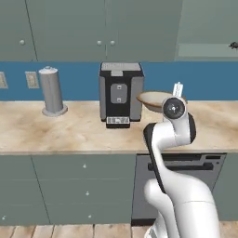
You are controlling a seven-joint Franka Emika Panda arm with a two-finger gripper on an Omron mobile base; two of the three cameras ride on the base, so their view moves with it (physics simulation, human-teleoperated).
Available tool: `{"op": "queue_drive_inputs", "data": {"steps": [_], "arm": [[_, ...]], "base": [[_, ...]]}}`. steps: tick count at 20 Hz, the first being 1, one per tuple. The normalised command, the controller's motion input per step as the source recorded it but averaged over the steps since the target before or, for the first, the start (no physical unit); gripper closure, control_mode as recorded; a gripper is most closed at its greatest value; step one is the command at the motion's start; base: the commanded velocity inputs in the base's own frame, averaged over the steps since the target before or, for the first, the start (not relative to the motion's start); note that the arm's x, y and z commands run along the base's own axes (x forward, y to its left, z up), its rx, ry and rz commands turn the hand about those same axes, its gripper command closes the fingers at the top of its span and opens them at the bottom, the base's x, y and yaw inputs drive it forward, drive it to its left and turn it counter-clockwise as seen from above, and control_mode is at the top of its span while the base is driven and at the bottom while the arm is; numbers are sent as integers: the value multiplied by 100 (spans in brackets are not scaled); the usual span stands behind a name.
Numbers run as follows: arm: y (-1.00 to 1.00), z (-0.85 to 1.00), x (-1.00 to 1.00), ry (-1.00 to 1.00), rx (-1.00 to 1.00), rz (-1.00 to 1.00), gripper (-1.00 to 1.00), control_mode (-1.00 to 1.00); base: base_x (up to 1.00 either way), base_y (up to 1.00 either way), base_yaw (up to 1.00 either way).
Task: Pick the mug and place it in the sink. Pick the bowl and place it in the open cabinet and then close the cabinet.
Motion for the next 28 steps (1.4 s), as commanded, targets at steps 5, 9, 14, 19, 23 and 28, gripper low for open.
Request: {"op": "queue_drive_inputs", "data": {"steps": [5,9,14,19,23,28], "arm": [[0,0,0,0,0,0,100,100],[0,0,0,0,0,0,100,100],[0,0,0,0,0,0,100,100],[0,0,0,0,0,0,100,100],[0,0,0,0,0,0,100,100],[0,0,0,0,0,0,100,100]], "base": [[27,-7,-55],[-40,-21,-50],[-55,1,-39],[0,5,-28],[9,-4,-23],[34,-5,-17]]}}
